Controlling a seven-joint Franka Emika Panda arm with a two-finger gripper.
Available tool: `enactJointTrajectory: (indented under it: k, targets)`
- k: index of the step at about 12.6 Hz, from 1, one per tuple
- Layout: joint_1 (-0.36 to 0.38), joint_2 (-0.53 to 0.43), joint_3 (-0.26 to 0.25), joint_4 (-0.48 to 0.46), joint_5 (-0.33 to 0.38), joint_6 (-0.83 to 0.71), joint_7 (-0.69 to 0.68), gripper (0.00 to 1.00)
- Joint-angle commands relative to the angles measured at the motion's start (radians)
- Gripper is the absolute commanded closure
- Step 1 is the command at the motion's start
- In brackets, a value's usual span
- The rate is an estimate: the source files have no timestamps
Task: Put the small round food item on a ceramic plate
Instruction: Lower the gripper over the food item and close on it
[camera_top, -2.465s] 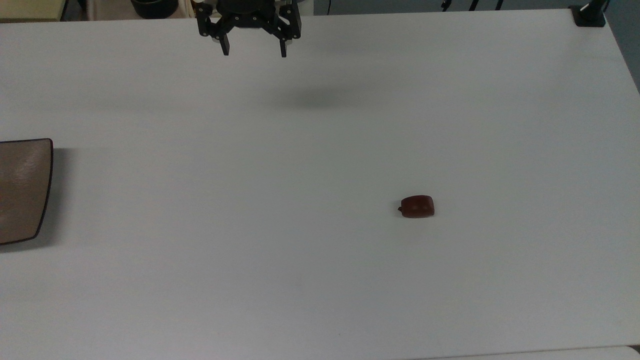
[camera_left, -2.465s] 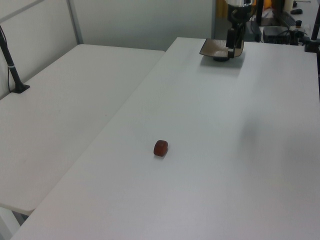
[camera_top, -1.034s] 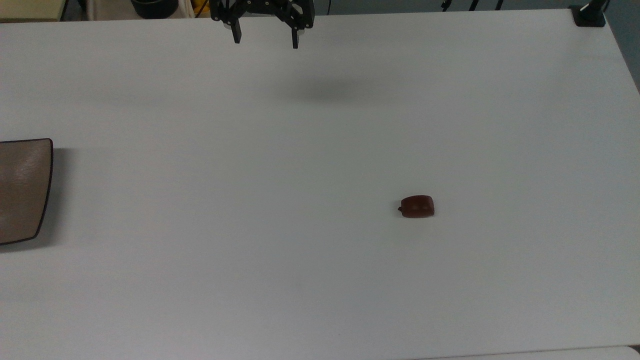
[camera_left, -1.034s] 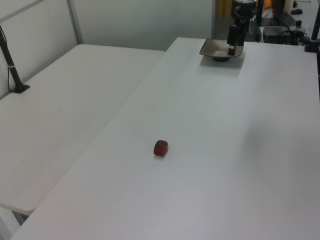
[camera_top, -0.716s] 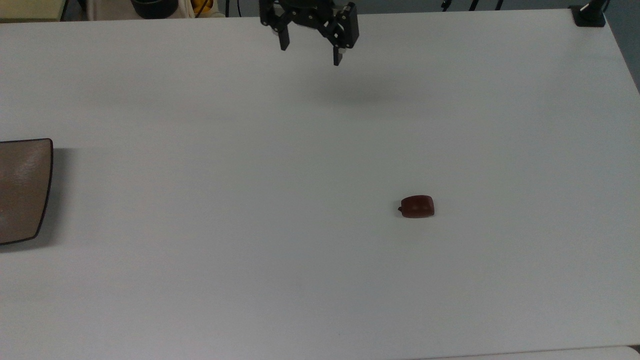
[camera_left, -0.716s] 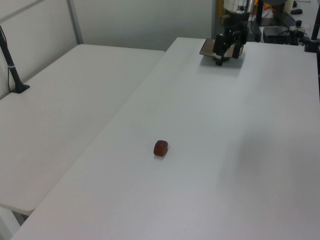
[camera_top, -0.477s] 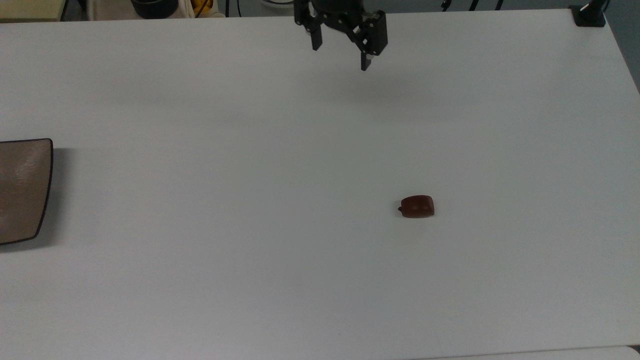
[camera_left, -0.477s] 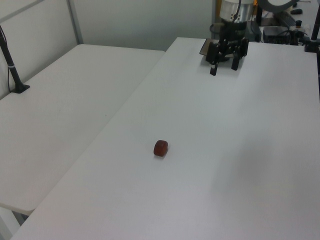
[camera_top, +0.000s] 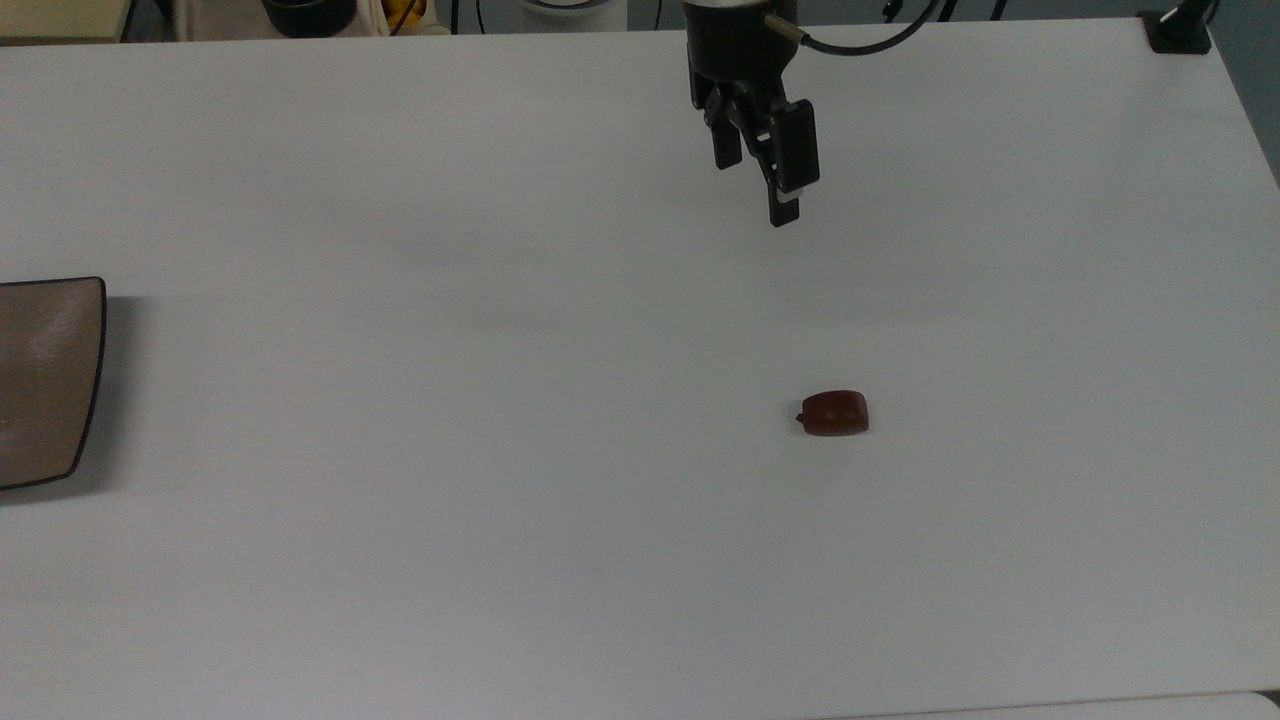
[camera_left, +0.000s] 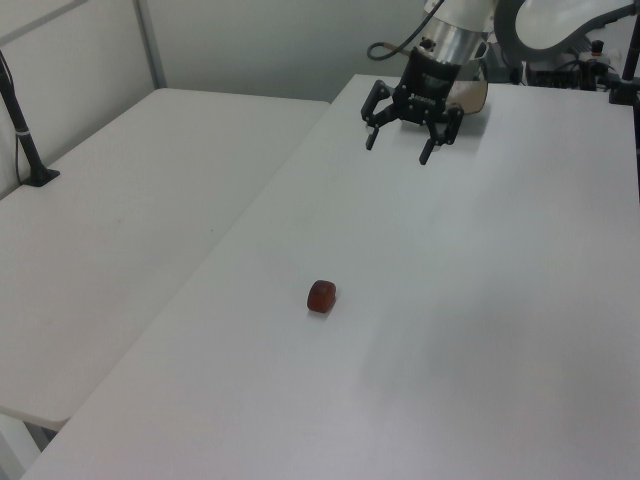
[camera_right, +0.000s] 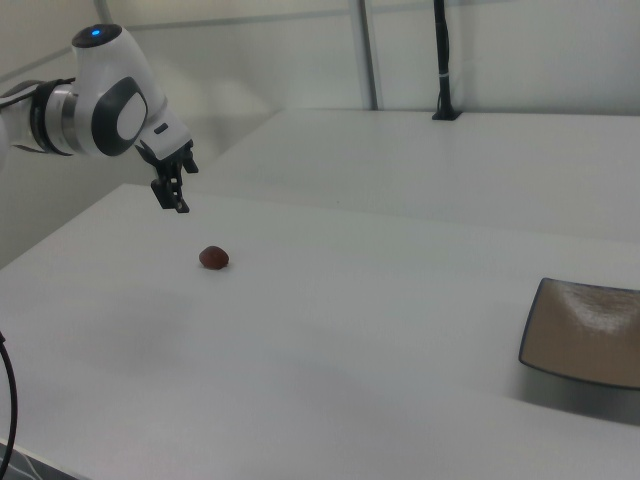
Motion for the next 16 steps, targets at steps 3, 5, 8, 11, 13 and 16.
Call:
enactJointTrajectory:
  k: [3, 5, 8, 11, 13, 16]
  targets:
    - [0.035, 0.142, 0.008, 0.048, -0.053, 0.148, 0.192, 0.0]
    - [0.044, 0.232, 0.011, 0.118, -0.079, 0.148, 0.198, 0.0]
    - [0.05, 0.305, 0.034, 0.183, -0.102, 0.147, 0.206, 0.0]
    - [0.05, 0.385, 0.056, 0.223, -0.146, 0.151, 0.21, 0.0]
    - [0.07, 0.464, 0.054, 0.306, -0.163, 0.15, 0.21, 0.0]
    - [0.092, 0.53, 0.054, 0.35, -0.192, 0.154, 0.218, 0.0]
